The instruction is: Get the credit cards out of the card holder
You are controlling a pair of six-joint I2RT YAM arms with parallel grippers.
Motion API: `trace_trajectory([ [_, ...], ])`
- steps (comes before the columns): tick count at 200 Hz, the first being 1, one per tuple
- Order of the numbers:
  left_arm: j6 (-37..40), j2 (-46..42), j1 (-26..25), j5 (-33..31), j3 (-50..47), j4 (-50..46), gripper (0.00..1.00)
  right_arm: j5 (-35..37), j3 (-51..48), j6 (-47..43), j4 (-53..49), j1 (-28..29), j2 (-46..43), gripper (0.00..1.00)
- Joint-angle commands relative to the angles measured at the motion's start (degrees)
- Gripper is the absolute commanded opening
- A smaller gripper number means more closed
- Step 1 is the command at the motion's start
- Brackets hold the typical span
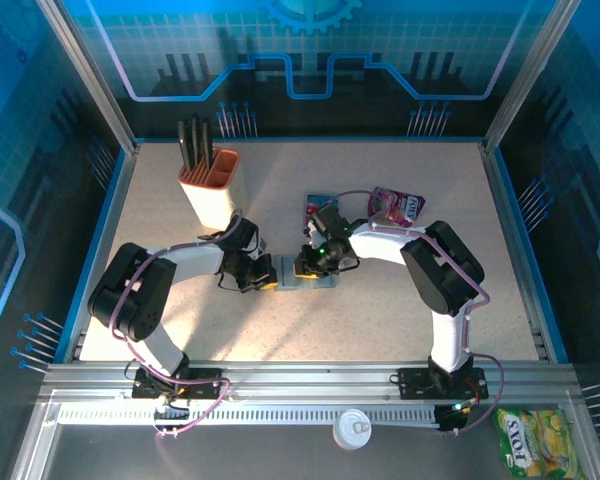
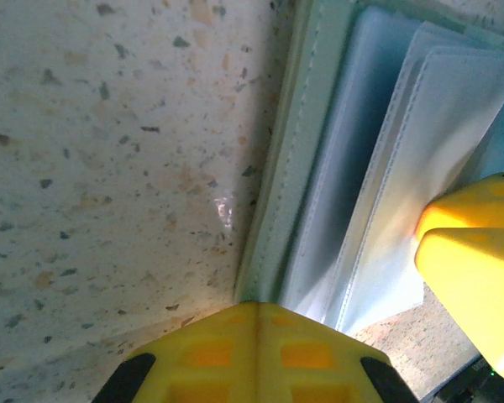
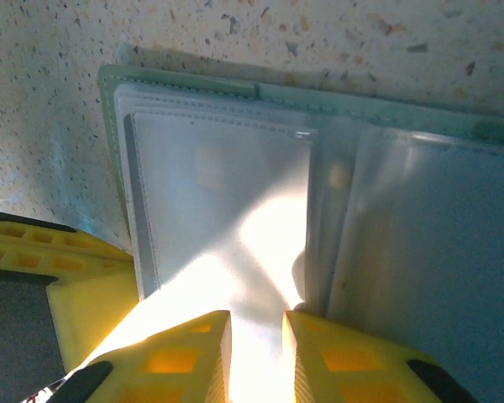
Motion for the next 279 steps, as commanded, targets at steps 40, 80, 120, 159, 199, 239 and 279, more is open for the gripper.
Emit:
trace_trajectory([
  [40,-0.5,-4.2,0.7,-1.8,0.7,-1.7,0.00,-2.9,-3.9,1.0,3.5,-1.8,-0.2,0.24],
  [80,-3.0,-5.0,0.6,1.2,3.1,-0.6,0.05,-4.6,-4.7,1.1,5.1,-2.5,-0.2,0.23],
  [120,-7.3,-2.9,0.5,5.7,2.3,6.4,0.21,-5.4,-5.9,1.3,6.3,-3.2,-0.4,0.22],
  [159,-9.0,-0.1,-0.2,5.9,1.1,10.0,0.28,-6.8,-7.3,1.8,8.0,-3.6,-0.4,0.21],
  [199,-8.9,1.7,-0.5,5.0,0.6,10.4,0.28,-7.8,-8.6,2.5,10.0,-4.0,-0.8,0.20],
  [239,-8.4,2.5,-0.6,3.5,0.7,9.2,0.29,-9.6,-9.4,3.2,11.9,-4.4,-0.1,0.19],
  [279,-8.8,3.0,-0.7,2.9,0.7,9.5,0.30,-10.6,-10.0,3.3,12.8,-4.9,0.1,0.18],
])
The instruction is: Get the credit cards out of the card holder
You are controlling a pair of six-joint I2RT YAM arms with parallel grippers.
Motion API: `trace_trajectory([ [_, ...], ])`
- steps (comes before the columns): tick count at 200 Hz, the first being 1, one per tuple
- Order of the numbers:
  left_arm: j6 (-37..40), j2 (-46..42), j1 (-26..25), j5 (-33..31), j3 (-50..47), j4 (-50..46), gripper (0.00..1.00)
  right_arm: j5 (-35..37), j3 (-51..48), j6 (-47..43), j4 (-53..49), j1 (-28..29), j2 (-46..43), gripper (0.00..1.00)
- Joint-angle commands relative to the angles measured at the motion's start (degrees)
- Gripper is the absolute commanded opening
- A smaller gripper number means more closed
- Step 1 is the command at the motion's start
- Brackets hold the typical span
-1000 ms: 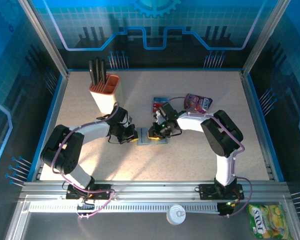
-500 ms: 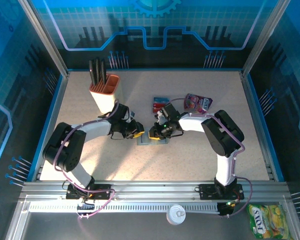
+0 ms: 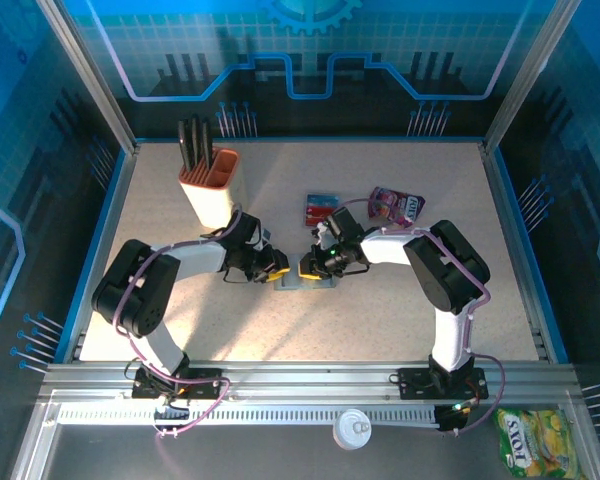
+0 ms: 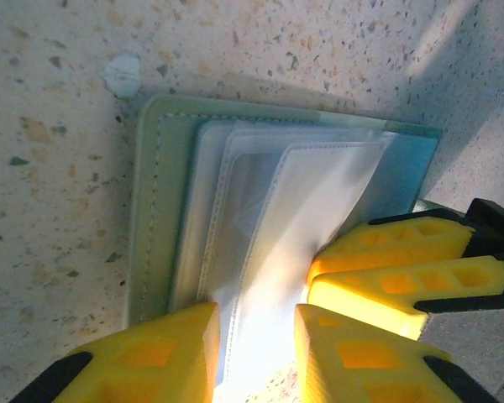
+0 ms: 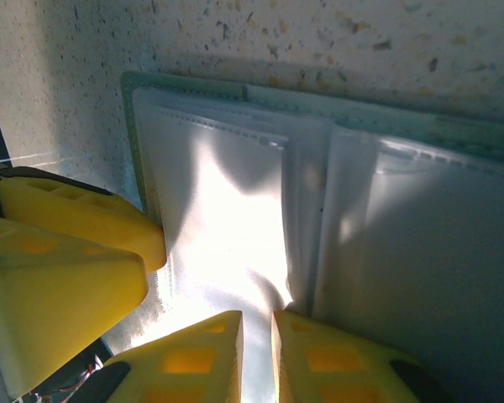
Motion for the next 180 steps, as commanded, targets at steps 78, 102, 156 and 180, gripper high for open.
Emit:
trace_trajectory([
  [78,-2.3,2.8,-1.8,0.1,1.1,2.2,0.25,-1.9,-3.1,1.0,0.7,-1.3,0.5,0.18],
  [102,-2.9,3.1,-2.3,0.3,1.6,2.8,0.21,-2.2,-3.4,0.8,0.9,-1.4,0.3,0.18],
  [156,-3.2,2.1,-2.6,0.0,2.8,2.1,0.21,-2.9,-3.7,0.9,2.1,-1.4,-2.9,0.20],
  [180,-2.9,1.2,-2.8,0.3,3.9,1.1,0.22,-1.1,-3.6,-0.1,-0.3,-2.1,-6.1,0.22],
])
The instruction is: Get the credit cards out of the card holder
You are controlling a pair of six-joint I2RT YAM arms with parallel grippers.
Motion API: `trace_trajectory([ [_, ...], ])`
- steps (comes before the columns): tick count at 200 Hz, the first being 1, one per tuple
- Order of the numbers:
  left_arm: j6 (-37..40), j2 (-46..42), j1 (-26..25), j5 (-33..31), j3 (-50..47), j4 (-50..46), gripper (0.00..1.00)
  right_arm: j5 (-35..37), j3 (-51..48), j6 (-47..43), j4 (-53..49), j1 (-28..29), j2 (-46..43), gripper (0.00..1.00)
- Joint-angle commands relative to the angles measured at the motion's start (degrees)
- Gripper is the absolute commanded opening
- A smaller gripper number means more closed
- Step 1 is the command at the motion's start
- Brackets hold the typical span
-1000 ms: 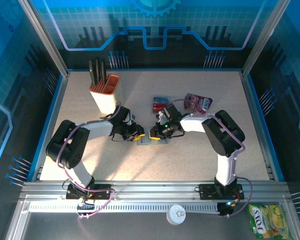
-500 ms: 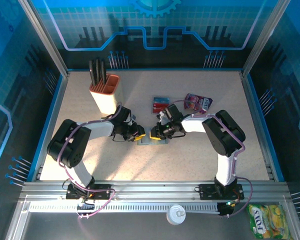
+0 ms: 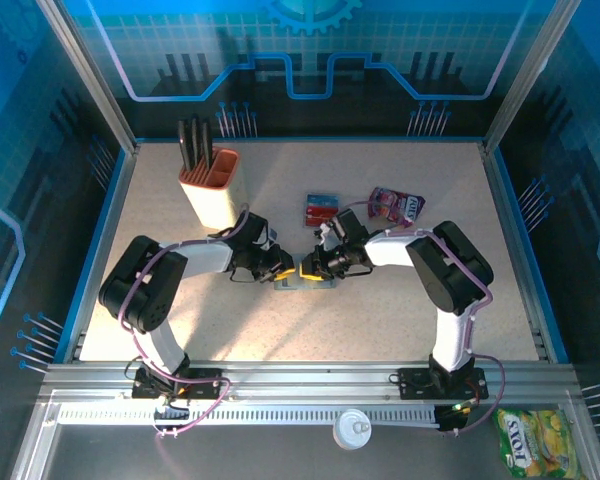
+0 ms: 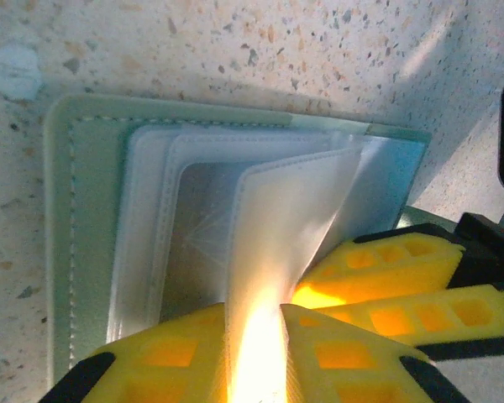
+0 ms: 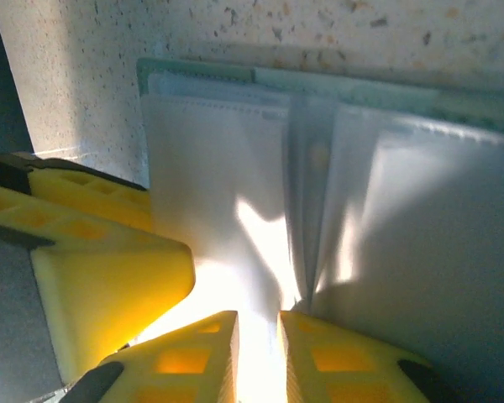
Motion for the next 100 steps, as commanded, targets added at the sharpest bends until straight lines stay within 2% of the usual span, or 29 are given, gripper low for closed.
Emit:
trace_trajectory([
  [1,-0.1,-1.1,-0.6,0.6,2.4,-1.5,0.22,1.4,-0.7,-1.0,-3.4,-1.2,-4.5,0.22],
  [100,-0.1,3.8,-4.1,1.7,9.7,-3.9,0.22,6.3,-2.7,-4.8,-13.3,-6.4,-16.2,0.24],
])
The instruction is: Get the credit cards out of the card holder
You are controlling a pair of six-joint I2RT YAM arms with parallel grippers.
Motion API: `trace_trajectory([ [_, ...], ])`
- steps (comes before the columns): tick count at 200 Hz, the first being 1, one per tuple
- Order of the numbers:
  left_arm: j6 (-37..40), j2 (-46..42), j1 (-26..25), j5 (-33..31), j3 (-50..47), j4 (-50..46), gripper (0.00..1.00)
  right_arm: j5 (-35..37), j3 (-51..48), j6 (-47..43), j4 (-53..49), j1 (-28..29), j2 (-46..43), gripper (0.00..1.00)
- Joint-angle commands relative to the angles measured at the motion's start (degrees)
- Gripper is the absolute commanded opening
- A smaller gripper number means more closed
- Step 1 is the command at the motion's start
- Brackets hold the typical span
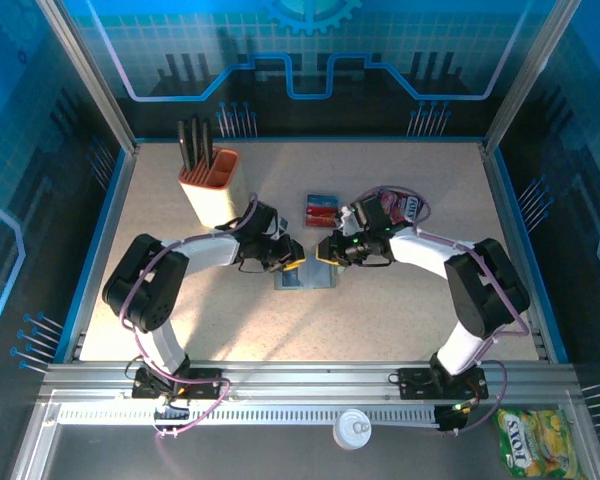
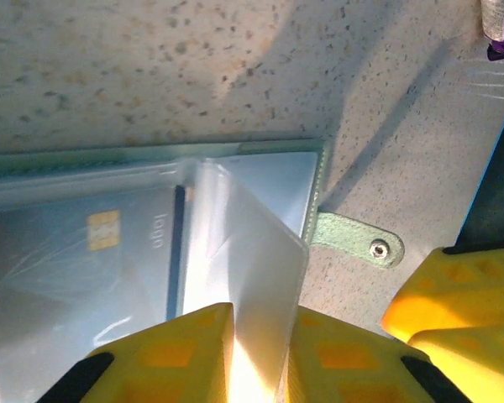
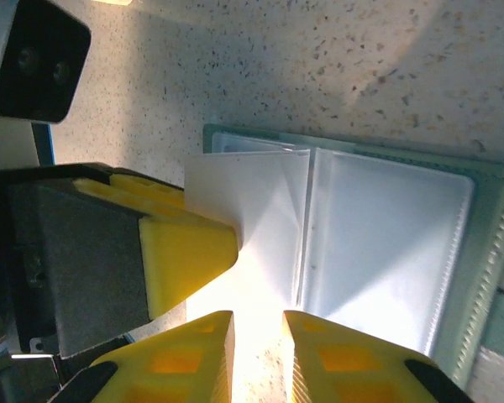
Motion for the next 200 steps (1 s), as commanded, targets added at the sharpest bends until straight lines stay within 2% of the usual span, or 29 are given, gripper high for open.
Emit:
trace_trajectory([
  [1,-0.2,2.4,-1.4,1.6,2.7,-2.1,0.22,1.8,-1.2,-2.0,-5.0,-0.9,-3.2,0.24],
  [63,-0.3,7.4,-5.2,2.3,8.2,-2.6,0.24,4.4,-3.6,-2.2,-8.0,-1.5,-9.5,0.24],
  [100,-0.9,8.5,-6.6,2.6,9.7,-2.1,0.29,5.8,-5.9,-2.8,-10.3,-1.5,-12.2,0.28],
  [134,-0.2,5.7,-6.6,0.4,9.4,-3.9,0.35,5.3,-6.3,-2.8,-10.8,-1.5,-13.3,0.28],
  [200,0.4,-1.1,-5.4,-3.3,5.2,-4.9,0.35,2.5,-1.0,-3.9,-12.2,-1.0,-9.0,0.28],
])
